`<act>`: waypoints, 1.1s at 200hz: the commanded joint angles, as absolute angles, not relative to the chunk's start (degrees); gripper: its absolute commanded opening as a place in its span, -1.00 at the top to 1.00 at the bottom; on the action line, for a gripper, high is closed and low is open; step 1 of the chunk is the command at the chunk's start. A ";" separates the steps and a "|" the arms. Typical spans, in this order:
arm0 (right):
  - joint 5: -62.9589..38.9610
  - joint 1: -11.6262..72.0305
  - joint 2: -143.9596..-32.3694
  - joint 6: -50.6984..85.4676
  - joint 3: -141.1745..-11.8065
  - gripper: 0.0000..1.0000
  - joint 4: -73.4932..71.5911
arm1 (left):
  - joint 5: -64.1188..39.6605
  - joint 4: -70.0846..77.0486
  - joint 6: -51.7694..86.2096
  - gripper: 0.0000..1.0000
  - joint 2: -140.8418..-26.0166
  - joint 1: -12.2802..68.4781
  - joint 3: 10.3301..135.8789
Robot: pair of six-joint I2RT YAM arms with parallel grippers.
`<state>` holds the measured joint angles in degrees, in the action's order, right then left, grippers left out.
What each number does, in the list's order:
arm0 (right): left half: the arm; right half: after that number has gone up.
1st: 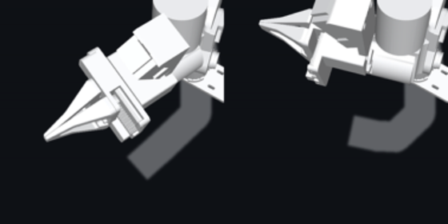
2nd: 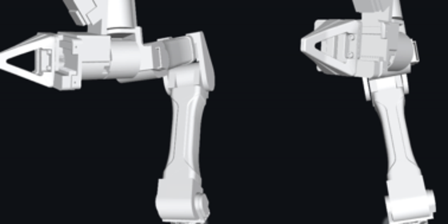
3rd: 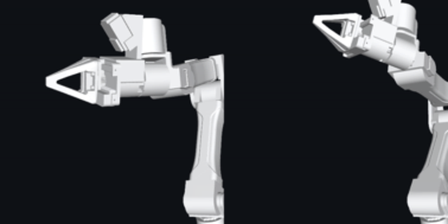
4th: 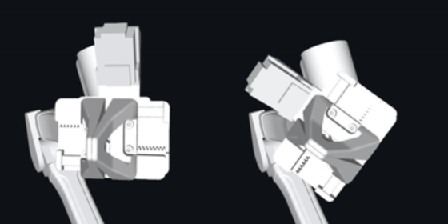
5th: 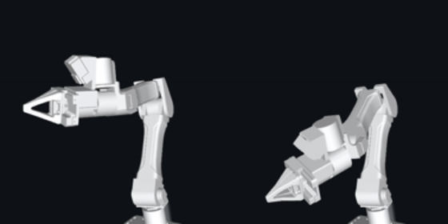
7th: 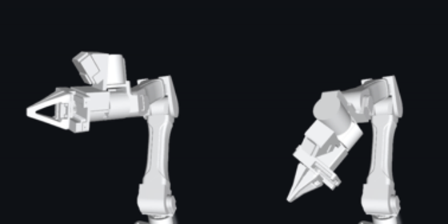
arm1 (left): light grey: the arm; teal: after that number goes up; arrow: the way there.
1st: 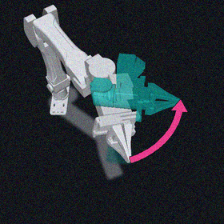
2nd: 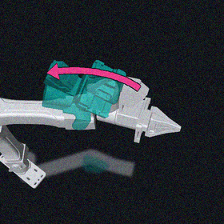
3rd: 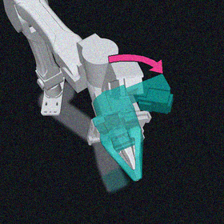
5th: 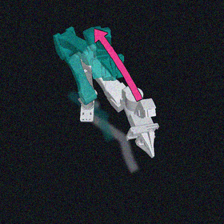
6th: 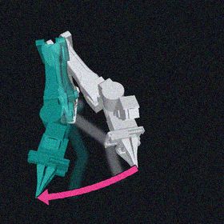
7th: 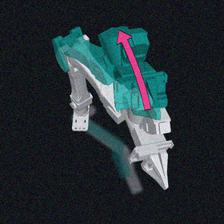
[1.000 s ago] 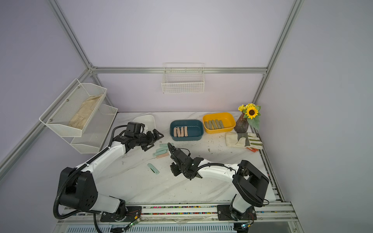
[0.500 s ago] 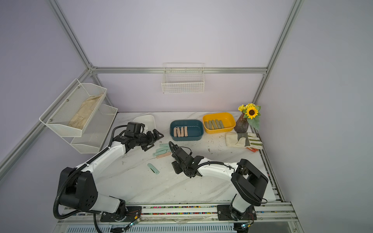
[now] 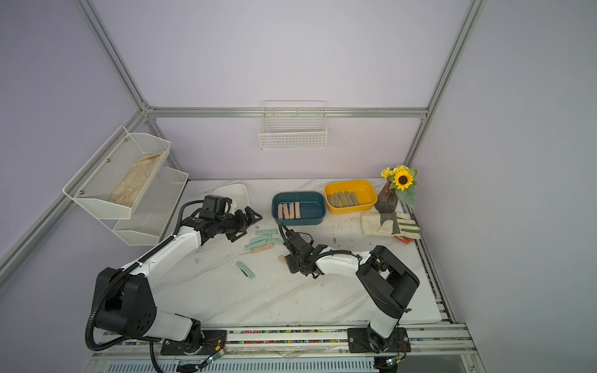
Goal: Place the fruit knives into the storage box by color
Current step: Pick up the fruit knife from the center of the board.
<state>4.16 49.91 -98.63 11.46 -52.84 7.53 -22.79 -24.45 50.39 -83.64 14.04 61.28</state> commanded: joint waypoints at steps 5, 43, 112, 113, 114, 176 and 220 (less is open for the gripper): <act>-1.24 50.27 -101.47 9.19 -54.54 -0.21 8.10 | -23.78 -22.76 50.27 -0.99 -83.59 14.41 64.63; -6.46 50.34 -102.57 10.62 -53.80 -0.15 8.05 | -23.79 -22.68 50.10 -0.99 -83.76 14.41 64.61; 0.84 53.52 -103.35 20.10 -54.08 0.11 11.88 | -23.78 -22.49 50.10 -0.99 -84.02 14.41 64.45; 1.12 53.52 -103.49 20.33 -54.11 0.12 12.14 | -23.76 -22.50 50.10 -0.99 -84.02 14.41 64.44; 1.44 53.57 -103.56 20.58 -54.17 0.12 12.31 | -23.74 -22.50 50.10 -0.99 -84.02 14.46 64.52; 10.72 54.96 -106.99 27.49 -55.51 0.20 17.14 | -23.93 -22.48 50.19 -0.99 -84.10 14.42 64.79; 9.96 55.03 -105.39 28.21 -54.15 0.24 16.88 | -24.01 -22.41 50.23 -0.99 -84.39 14.41 64.79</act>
<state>10.07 55.13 -103.81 25.65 -57.41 8.67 -22.81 -24.40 50.39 -84.29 14.06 61.28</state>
